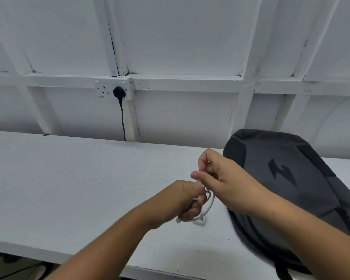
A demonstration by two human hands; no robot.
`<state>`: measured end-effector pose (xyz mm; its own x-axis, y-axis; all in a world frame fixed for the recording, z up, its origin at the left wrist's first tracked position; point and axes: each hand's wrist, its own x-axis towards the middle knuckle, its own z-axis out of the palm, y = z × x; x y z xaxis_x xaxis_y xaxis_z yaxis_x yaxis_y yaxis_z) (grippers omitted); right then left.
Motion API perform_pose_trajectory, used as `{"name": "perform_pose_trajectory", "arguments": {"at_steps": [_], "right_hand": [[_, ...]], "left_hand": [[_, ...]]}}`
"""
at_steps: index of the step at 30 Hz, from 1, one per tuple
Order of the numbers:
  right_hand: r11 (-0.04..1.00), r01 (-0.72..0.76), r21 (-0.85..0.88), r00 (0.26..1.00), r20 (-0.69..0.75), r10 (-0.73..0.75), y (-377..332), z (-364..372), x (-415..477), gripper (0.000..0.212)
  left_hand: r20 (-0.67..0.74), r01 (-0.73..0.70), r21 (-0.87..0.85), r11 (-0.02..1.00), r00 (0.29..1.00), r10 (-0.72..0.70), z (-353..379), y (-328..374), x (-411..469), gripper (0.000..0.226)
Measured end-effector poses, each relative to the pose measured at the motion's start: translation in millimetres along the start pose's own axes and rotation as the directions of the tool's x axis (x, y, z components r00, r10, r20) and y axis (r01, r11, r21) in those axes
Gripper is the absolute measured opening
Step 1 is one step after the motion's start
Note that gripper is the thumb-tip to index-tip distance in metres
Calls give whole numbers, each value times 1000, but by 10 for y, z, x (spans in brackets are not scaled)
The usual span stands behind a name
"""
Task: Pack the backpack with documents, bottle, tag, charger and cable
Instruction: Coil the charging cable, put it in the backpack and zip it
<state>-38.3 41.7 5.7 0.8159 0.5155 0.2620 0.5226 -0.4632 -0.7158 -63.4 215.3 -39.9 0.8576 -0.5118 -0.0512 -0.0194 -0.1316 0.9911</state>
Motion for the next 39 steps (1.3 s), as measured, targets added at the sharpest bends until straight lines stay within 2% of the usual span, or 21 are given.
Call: {"name": "perform_pose_trajectory", "arguments": {"at_steps": [1,3,7,10,12,14,15,17,19,20,22,24,27,29,31,34,35,36,39], "right_hand": [[999,24,35,999,-23,-24,38,45,8,22],[994,74,78,995,-79,-68,105,117,24,22],[978,174,117,974,-168,-153,225,205,1,22],[946,321,47,931,-200,-306,207,263,-24,23],[913,408,-13,900,-163,-404,152,255,-14,24],[911,411,-40,901,-135,-413,108,205,12,23],[922,385,-38,913,-134,-386,94,181,27,23],[965,259,27,957,-145,-253,69,167,59,23],[986,11,166,989,-150,14,59,172,112,20],[952,-151,267,974,-126,190,77,175,145,20],[778,-417,470,883,9,469,99,165,190,21],[698,-502,511,834,74,546,129,171,218,21],[694,-518,501,819,57,570,187,226,217,22],[753,-514,411,834,32,552,228,273,188,22],[835,-441,329,883,-5,469,259,316,127,24],[944,-197,264,975,-43,216,256,335,10,18],[961,-107,255,992,-38,120,262,323,-33,8],[968,-25,251,999,-18,31,271,306,-74,8],[955,108,277,988,74,-133,307,265,-195,31]], "left_hand": [[19,-37,26,999,999,36,22,1,-13,37],[43,-78,44,996,996,76,74,2,-33,32],[35,-38,-98,994,999,41,188,-51,-62,31],[4,-24,-123,992,1000,24,248,-91,-60,23],[-16,-39,-115,993,999,37,263,-87,-66,17],[-9,-44,-92,995,999,44,271,-68,-83,16],[-19,-33,-67,997,999,32,276,-47,-90,18],[-84,7,48,999,996,-3,269,-12,-90,38],[-138,26,192,981,990,1,258,15,-74,47],[-147,27,245,969,989,10,260,20,-65,45],[-174,35,299,954,985,18,286,-11,-56,36],[-247,32,308,951,968,48,316,-93,-43,22],[-309,25,294,956,948,70,345,-186,-56,23],[-273,45,272,961,962,32,347,-187,-71,25],[-189,65,169,983,981,-32,325,-171,-93,30],[-34,64,-33,997,997,-65,226,-125,-117,36],[14,59,-101,993,998,-58,183,-109,-119,35],[58,55,-169,984,997,-45,138,-90,-117,34],[178,60,-364,929,984,7,-5,-13,-88,29]]}}
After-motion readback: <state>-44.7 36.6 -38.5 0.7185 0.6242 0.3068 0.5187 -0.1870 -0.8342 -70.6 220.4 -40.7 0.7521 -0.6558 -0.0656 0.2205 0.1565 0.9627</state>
